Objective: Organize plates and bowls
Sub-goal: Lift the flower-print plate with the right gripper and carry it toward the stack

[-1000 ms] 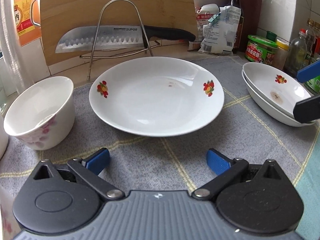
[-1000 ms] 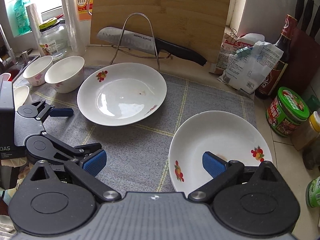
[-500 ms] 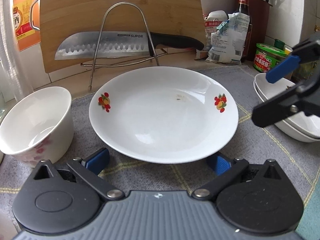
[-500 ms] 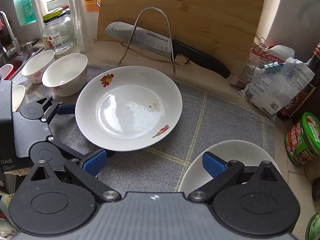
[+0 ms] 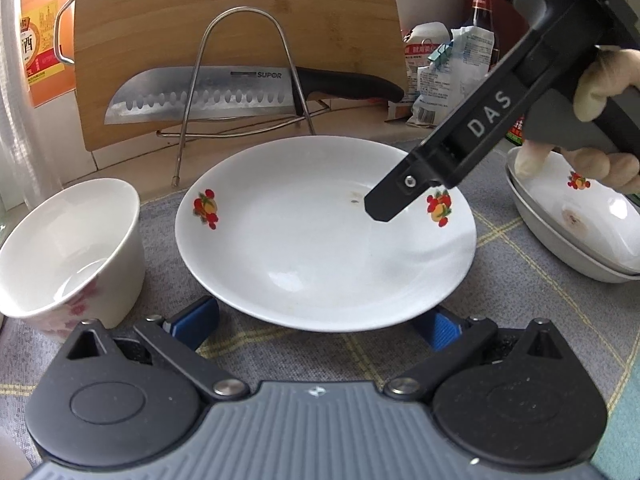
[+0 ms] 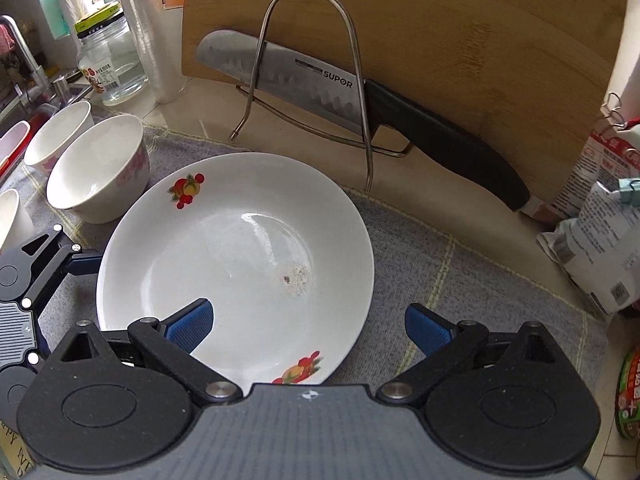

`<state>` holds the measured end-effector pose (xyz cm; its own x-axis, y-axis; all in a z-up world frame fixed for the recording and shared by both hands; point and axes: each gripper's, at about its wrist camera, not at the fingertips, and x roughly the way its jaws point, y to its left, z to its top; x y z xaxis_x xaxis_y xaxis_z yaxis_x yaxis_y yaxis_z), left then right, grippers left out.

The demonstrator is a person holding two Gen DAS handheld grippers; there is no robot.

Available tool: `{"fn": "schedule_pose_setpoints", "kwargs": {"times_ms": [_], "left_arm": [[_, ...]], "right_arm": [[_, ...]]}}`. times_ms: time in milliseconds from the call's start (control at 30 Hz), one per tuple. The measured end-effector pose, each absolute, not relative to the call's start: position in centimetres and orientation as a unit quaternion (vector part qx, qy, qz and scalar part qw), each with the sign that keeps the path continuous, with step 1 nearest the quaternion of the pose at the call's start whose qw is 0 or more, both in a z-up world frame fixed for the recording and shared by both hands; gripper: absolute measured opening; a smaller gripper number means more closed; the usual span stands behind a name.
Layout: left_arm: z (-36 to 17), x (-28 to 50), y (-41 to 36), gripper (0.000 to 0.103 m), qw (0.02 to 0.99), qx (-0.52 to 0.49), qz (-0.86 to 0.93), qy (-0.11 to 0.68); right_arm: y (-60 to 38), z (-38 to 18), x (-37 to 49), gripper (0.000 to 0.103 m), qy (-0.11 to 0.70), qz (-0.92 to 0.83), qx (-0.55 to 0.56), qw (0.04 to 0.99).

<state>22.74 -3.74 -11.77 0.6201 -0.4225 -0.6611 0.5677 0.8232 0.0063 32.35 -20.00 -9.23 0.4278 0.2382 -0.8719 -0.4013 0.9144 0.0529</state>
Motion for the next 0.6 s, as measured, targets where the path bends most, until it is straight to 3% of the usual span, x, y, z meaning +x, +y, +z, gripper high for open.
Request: {"fn": "schedule_pose_setpoints", "kwargs": {"times_ms": [600], "left_arm": [[-11.6, 22.6, -3.2, 0.100, 0.884, 0.110, -0.318, 0.325]], "right_arm": [[-18.8, -11.1, 36.4, 0.103, 0.508, 0.290, -0.094, 0.806]]}}
